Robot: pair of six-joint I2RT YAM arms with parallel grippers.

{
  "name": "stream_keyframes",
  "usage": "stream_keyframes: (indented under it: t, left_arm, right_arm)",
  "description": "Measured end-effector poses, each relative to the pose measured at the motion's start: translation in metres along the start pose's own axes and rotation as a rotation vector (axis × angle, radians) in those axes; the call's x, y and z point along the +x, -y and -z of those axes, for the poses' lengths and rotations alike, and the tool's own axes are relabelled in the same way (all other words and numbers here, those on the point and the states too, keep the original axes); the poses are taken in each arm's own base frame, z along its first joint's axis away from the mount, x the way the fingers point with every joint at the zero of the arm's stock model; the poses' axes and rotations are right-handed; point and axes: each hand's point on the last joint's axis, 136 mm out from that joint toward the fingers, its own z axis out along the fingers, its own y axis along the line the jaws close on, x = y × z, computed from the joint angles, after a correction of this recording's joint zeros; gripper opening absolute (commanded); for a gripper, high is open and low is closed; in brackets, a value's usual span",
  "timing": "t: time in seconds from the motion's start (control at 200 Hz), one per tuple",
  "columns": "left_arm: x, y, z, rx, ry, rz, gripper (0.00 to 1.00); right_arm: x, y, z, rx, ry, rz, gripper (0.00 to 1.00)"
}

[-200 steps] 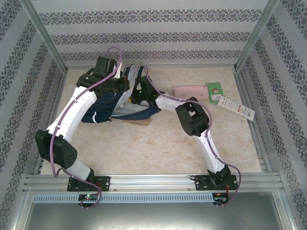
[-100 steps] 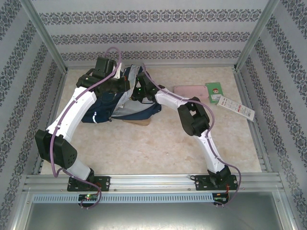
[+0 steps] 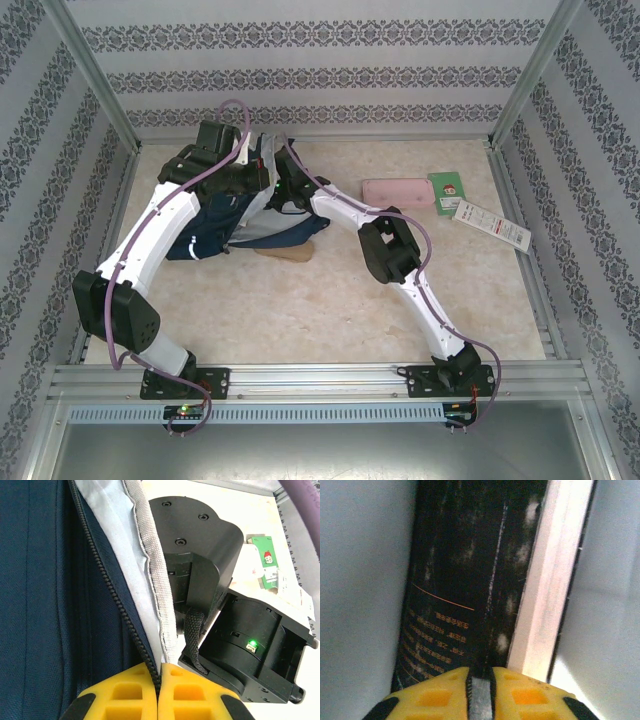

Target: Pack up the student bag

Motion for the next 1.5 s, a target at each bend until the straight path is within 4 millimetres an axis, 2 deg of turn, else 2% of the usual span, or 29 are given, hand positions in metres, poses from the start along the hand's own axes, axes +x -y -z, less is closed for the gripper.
stream_keyframes:
  t: [0.115,0.25,0.355,0.49,0.59,0.689,0.869,1.029,1.174,1.349,1.429,1.499]
  left_arm:
    - [0.003,-0.002,-0.001,-0.003,-0.007,0.002,0.0]
    - [0.006,-0.005,-0.003,-0.015,-0.011,0.004,0.0]
    - [0.008,-0.011,-0.004,-0.035,-0.007,0.006,0.0]
    - [0.011,-0.019,-0.005,-0.064,-0.001,0.011,0.0]
    - [0.009,-0.026,-0.003,-0.087,0.019,0.014,0.0]
    - [0.003,-0.03,0.001,-0.095,0.042,0.018,0.0]
    - [0.0,-0.032,0.003,-0.093,0.05,0.029,0.0]
    - [0.0,-0.032,0.003,-0.09,0.051,0.037,0.0]
    - [0.0,-0.03,0.004,-0.084,0.053,0.049,0.0]
    - [-0.001,-0.03,0.006,-0.08,0.055,0.057,0.0]
    - [-0.001,-0.029,0.006,-0.078,0.055,0.058,0.0]
    - [0.0,-0.029,0.006,-0.077,0.054,0.059,0.0]
  right_arm:
    - [0.007,0.009,0.01,0.007,0.006,-0.005,0.29]
    - [0.022,0.016,0.041,0.044,0.004,-0.01,0.34]
    - [0.026,0.009,0.075,0.056,0.029,0.021,0.35]
    - [0.018,-0.001,0.132,0.067,0.102,0.082,0.4]
    - [0.011,0.004,0.173,0.101,0.169,0.115,0.43]
    - [0.002,0.028,0.209,0.177,0.235,0.124,0.44]
    - [-0.032,0.106,0.27,0.417,0.348,0.056,0.42]
    - [-0.065,0.162,0.313,0.585,0.422,-0.007,0.42]
    - [-0.107,0.193,0.326,0.668,0.441,-0.033,0.43]
    - [-0.155,0.206,0.32,0.7,0.435,-0.038,0.41]
    - [-0.166,0.214,0.313,0.711,0.416,-0.041,0.41]
    - [-0.163,0.225,0.305,0.725,0.378,-0.054,0.41]
